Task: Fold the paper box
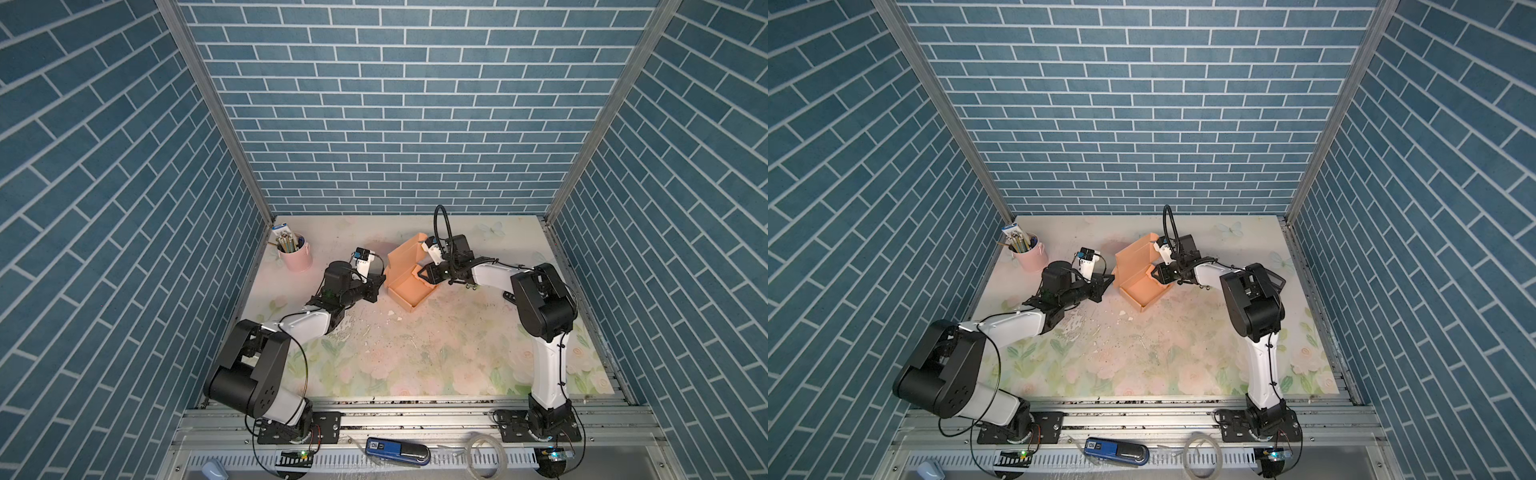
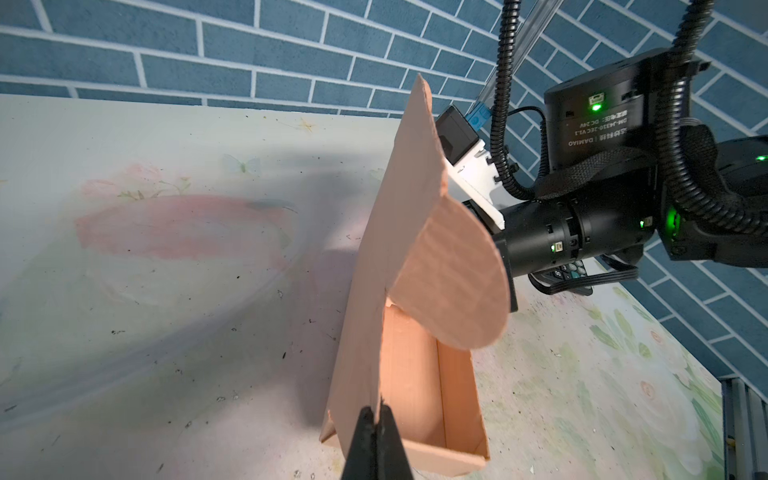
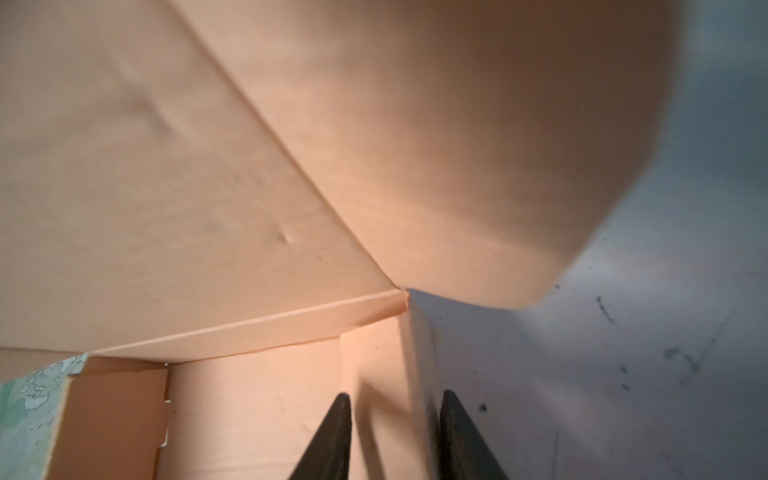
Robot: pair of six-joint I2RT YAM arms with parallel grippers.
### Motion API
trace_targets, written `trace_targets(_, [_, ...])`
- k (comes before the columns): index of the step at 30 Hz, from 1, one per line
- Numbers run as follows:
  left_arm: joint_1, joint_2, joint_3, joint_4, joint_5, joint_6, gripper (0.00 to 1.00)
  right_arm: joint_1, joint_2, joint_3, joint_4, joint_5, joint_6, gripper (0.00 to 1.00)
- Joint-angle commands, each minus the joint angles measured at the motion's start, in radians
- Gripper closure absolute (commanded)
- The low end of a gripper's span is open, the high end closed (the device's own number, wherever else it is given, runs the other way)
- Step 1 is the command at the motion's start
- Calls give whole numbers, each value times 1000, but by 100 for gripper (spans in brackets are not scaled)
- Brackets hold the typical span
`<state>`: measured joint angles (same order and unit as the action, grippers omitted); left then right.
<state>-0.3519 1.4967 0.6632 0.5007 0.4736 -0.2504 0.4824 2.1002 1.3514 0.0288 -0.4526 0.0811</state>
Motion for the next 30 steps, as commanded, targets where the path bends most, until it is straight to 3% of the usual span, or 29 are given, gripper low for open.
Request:
trace_targets(1, [11, -5, 12, -9, 28, 9, 100, 5, 24, 10, 11, 16, -17, 66])
trace_targets(13, [27, -28, -17, -6, 9, 6, 100, 38, -43, -96, 59, 153, -47, 83])
trace_targets(20, [29, -34, -33, 9, 12, 1, 100, 97, -124, -242, 193, 371, -51, 95])
trace_targets(24, [28, -38, -34, 9, 19, 0, 100, 99, -140, -282, 242, 408, -30, 91])
trace_targets(30, [28, -44, -47, 15, 34, 10, 100, 95, -140, -290, 293, 370, 28, 81])
